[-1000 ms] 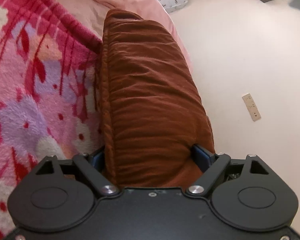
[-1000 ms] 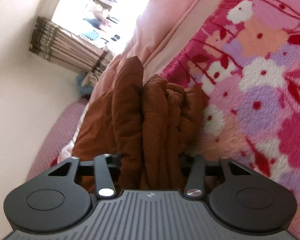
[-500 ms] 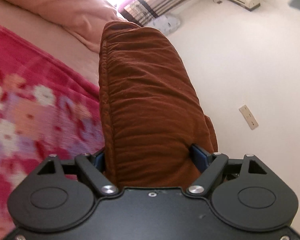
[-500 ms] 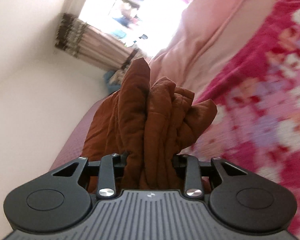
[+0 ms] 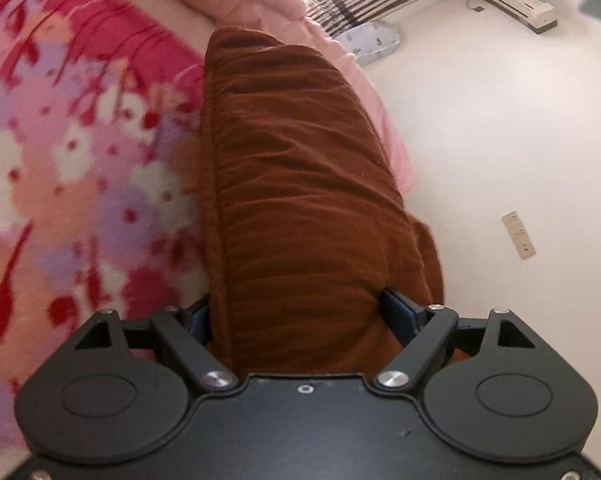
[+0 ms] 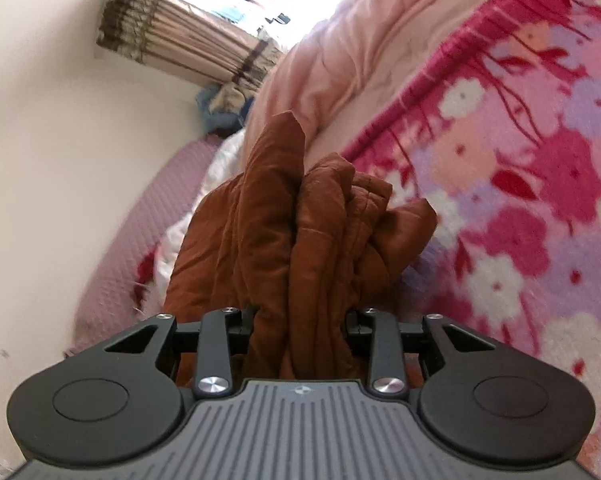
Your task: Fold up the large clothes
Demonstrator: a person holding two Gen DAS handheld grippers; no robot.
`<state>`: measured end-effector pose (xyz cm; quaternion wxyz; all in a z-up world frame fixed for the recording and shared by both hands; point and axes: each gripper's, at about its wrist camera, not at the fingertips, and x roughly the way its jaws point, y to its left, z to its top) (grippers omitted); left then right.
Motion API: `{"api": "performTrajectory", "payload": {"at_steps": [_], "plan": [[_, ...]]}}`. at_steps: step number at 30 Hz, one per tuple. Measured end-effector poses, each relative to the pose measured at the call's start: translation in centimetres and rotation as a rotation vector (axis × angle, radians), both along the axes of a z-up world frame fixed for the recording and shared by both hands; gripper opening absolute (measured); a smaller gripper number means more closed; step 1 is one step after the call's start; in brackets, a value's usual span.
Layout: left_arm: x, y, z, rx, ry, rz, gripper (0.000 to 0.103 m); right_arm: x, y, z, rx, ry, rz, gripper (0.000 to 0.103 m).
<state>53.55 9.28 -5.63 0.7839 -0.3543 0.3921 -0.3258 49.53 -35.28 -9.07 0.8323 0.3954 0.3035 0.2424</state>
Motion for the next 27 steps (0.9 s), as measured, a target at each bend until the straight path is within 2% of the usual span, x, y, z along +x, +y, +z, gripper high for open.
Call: {"api": "performTrajectory", "payload": {"at_steps": [3, 9, 11, 13, 15, 17, 21, 23, 27], "plan": [[0.6, 0.4, -1.3, -0.021, -0.001, 0.009, 0.090, 0.1, -0.5, -1.6, 0.048, 0.012, -0.013, 0.039], [1.2, 0.0, -1.0, 0.027, -0.027, -0.008, 0.091, -0.1, -1.3, -3.4, 0.077, 0.014, -0.026, 0.044], [1.3, 0.1, -0.5, 0.045, -0.026, -0.010, 0.091, -0.5, -1.5, -3.6, 0.098, 0.020, -0.027, 0.049], [0.9, 0.6, 0.4, 0.052, 0.003, -0.004, 0.090, -0.8, -1.5, -3.4, 0.091, 0.024, -0.034, 0.062], [-0.3, 1.2, 1.9, 0.096, -0.010, 0.033, 0.088, -1.5, -1.6, -2.4, 0.059, 0.031, -0.055, 0.068], [-2.2, 1.7, 4.1, 0.179, -0.061, 0.073, 0.088, -2.4, -1.5, -0.7, -0.008, 0.010, -0.085, 0.071], [-6.6, 1.6, 8.1, 0.284, -0.156, 0.133, 0.088, -5.8, -0.9, 4.2, -0.212, -0.070, -0.193, 0.069], [-8.9, 0.8, 10.0, 0.318, -0.216, 0.164, 0.088, -7.6, -0.1, 6.5, -0.265, -0.123, -0.219, 0.062], [-13.5, -2.3, 12.5, 0.379, -0.353, 0.190, 0.088, -11.4, 4.1, 11.1, -0.389, -0.250, -0.236, 0.042]]}}
